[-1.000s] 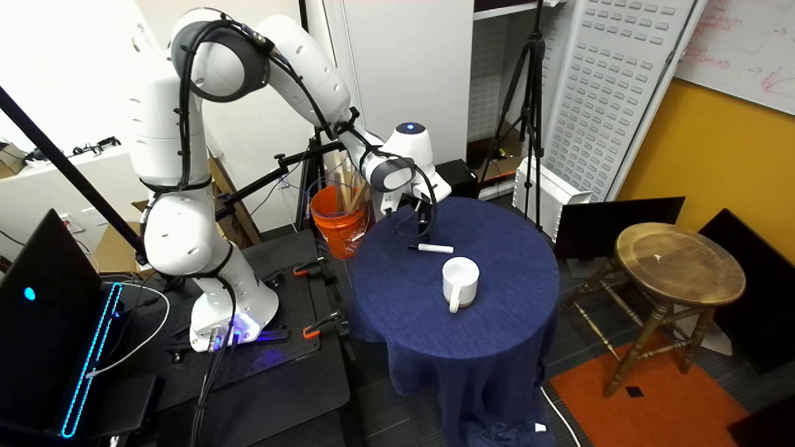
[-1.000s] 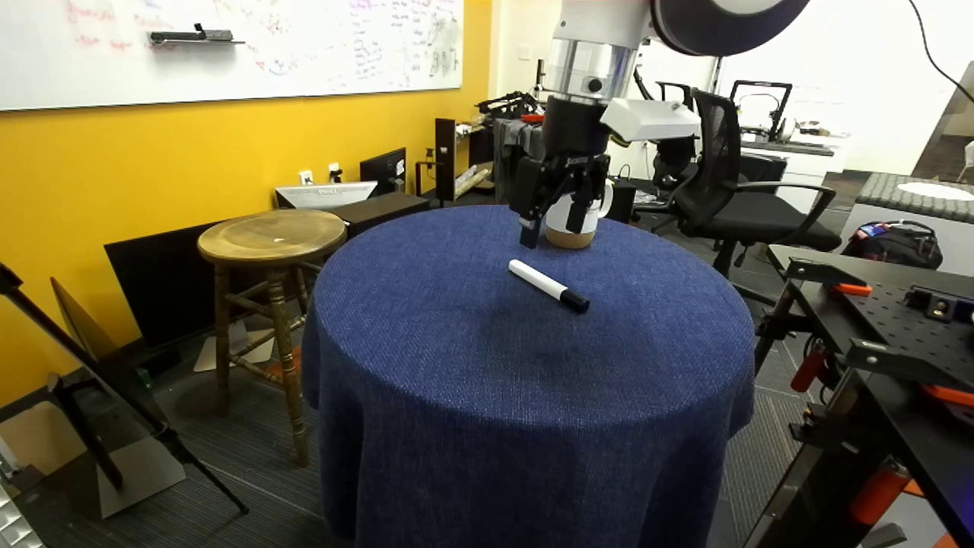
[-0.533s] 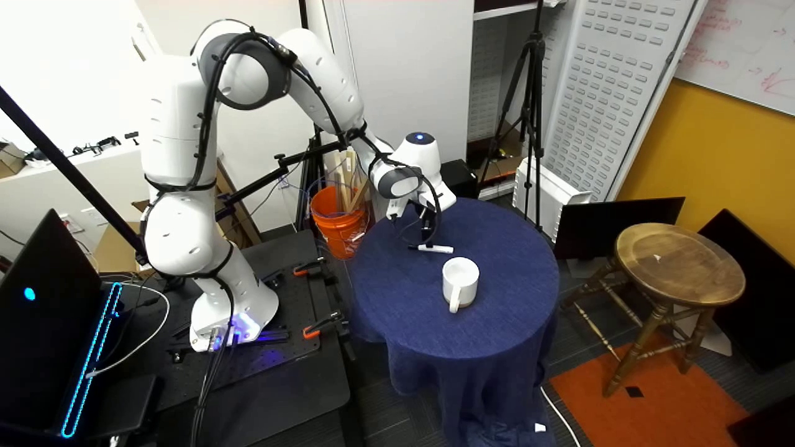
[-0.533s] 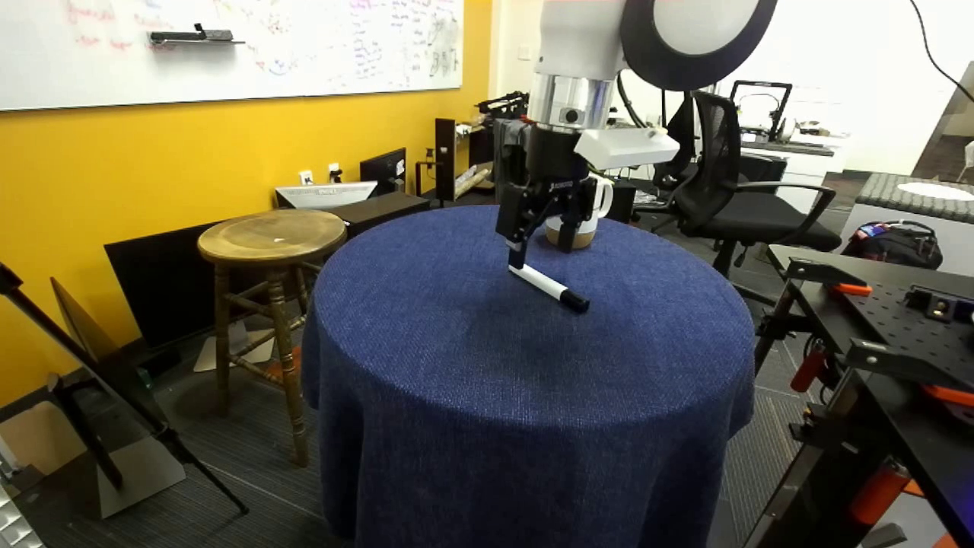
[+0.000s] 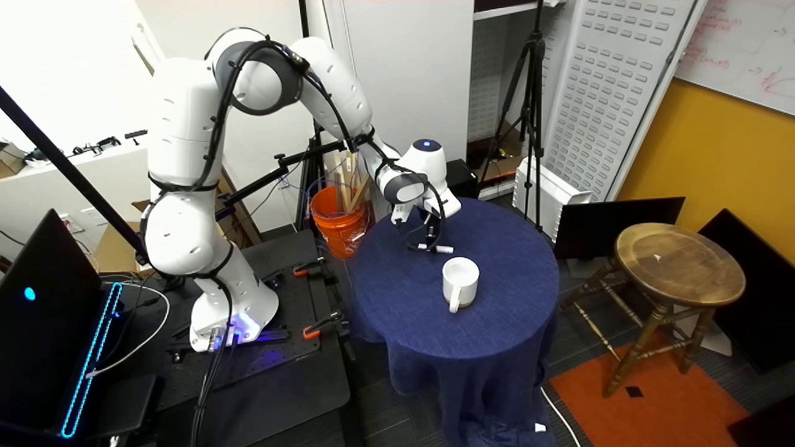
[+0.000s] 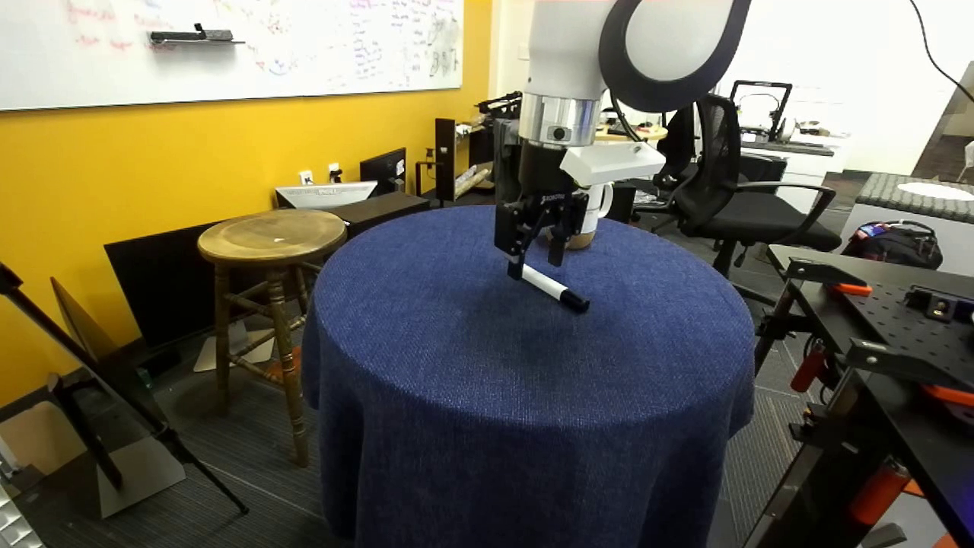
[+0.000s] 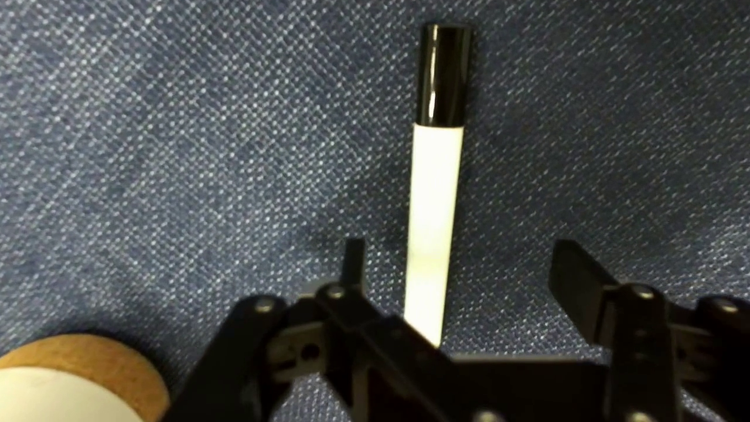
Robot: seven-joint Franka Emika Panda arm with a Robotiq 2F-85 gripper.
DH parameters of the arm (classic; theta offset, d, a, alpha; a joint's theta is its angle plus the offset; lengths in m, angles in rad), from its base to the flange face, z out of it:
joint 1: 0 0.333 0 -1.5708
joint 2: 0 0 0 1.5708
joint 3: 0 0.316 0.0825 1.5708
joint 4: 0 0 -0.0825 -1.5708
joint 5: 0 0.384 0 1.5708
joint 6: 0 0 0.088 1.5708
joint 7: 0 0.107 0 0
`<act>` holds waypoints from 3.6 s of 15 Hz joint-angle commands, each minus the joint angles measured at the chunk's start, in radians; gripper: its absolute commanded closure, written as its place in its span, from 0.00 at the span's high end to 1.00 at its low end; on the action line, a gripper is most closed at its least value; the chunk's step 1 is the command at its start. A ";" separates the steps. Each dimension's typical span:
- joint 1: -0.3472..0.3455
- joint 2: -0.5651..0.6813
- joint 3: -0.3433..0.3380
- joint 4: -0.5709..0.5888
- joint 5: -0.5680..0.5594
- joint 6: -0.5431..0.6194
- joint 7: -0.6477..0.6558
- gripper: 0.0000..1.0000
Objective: Pick up the marker and put it in the cup
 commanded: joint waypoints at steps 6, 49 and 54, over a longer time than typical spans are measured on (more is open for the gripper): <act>0.026 0.027 -0.025 0.048 0.039 -0.045 -0.025 0.61; 0.312 -0.261 -0.377 -0.068 -0.699 -0.055 0.606 0.05; 0.354 -0.319 -0.419 -0.071 -0.910 -0.100 0.808 0.05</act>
